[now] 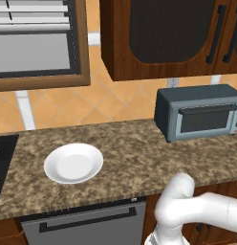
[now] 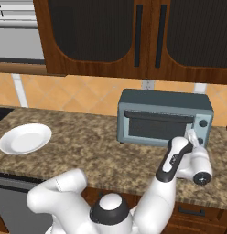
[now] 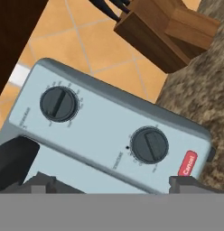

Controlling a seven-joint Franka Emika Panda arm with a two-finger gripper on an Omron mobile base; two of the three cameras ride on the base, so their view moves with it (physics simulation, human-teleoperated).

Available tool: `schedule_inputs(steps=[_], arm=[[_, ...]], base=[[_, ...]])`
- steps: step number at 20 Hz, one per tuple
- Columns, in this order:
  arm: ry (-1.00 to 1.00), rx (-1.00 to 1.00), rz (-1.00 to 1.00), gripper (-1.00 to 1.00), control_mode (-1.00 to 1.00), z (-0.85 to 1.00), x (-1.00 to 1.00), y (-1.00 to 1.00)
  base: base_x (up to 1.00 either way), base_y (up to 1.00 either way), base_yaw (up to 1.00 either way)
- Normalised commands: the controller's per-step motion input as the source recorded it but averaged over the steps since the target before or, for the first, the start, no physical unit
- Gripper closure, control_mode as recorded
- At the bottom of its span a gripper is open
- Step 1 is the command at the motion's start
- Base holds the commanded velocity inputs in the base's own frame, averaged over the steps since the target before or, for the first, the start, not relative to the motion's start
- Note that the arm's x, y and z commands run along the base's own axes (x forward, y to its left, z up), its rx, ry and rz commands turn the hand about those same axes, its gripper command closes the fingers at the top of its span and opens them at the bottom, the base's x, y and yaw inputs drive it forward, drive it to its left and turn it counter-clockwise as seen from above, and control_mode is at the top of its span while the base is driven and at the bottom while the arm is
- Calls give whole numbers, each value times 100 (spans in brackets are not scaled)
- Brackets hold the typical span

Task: Pick up the kebab skewer and baguette bread, and place them inside the toaster oven. Close the toaster oven door and start by setting the timer.

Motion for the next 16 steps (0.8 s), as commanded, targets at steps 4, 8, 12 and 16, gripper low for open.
schedule_inputs(steps=[4, 8, 12, 16], arm=[[3, 6, 2, -100, -100, -1, 2, -16], [0, 0, 0, -100, -100, -10, 8, 0], [0, 0, 0, -100, -100, -18, 11, 0], [0, 0, 0, -100, -100, -13, 14, 0]], base=[[0, 0, 0], [0, 0, 0], [0, 0, 0], [0, 0, 0]])
